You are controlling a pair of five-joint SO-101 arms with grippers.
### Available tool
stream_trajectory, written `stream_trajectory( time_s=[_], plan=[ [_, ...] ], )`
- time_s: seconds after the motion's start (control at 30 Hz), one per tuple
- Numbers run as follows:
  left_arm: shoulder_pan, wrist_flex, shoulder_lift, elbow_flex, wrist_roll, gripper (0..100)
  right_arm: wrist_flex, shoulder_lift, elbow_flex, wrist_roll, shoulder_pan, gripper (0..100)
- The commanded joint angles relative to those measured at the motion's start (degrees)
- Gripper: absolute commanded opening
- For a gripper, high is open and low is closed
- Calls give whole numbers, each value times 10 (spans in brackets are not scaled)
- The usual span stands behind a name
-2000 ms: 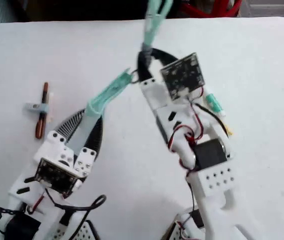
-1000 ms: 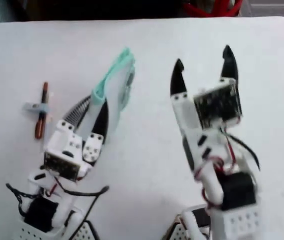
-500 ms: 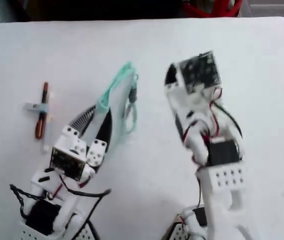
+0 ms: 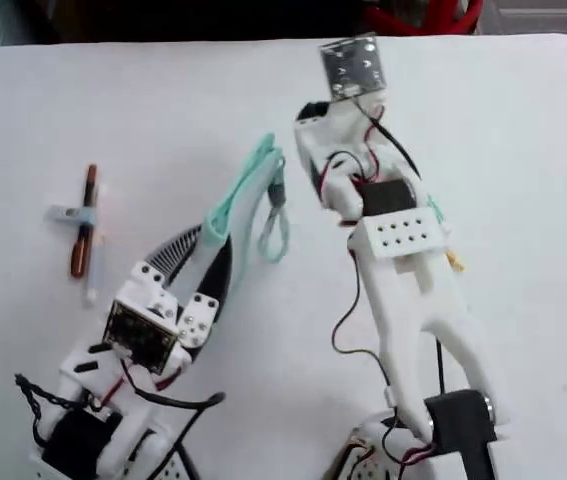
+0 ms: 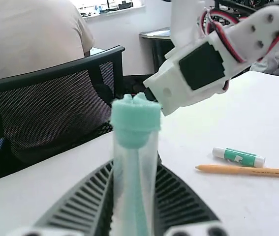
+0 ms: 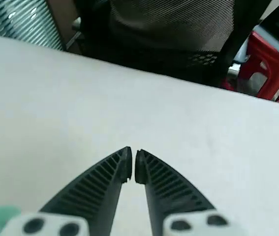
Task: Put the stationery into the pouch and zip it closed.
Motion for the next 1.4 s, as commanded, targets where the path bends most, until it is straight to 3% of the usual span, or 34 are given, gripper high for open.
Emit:
stream_trajectory(
  time_s=[0.0,0.2,0.37,0.5,0.8,0.93,1.07,1.17,1.37],
  plan=[
    [11,30,-1,-4,5,24,63,-69,-34,-4,-37,19],
    [11,54,-2,-10,5,37,132,-134,-11,46,-120,19],
    [7,185,-17,-78,4,232,134,-190,9,51,-124,19],
    [10,242,-18,-106,-35,225,138,-199,10,49,-131,19],
    [-8,230,-18,-60,-40,177,178,-207,5,51,-142,19],
    [-52,227,-18,-73,-40,126,175,-254,5,52,-61,20],
    [-67,171,-18,-69,-40,58,153,-282,9,58,49,21],
    [-64,96,-18,-67,-34,24,143,-253,10,103,118,21],
    [-63,-162,-17,48,41,35,137,-83,-3,189,178,21]
  ],
)
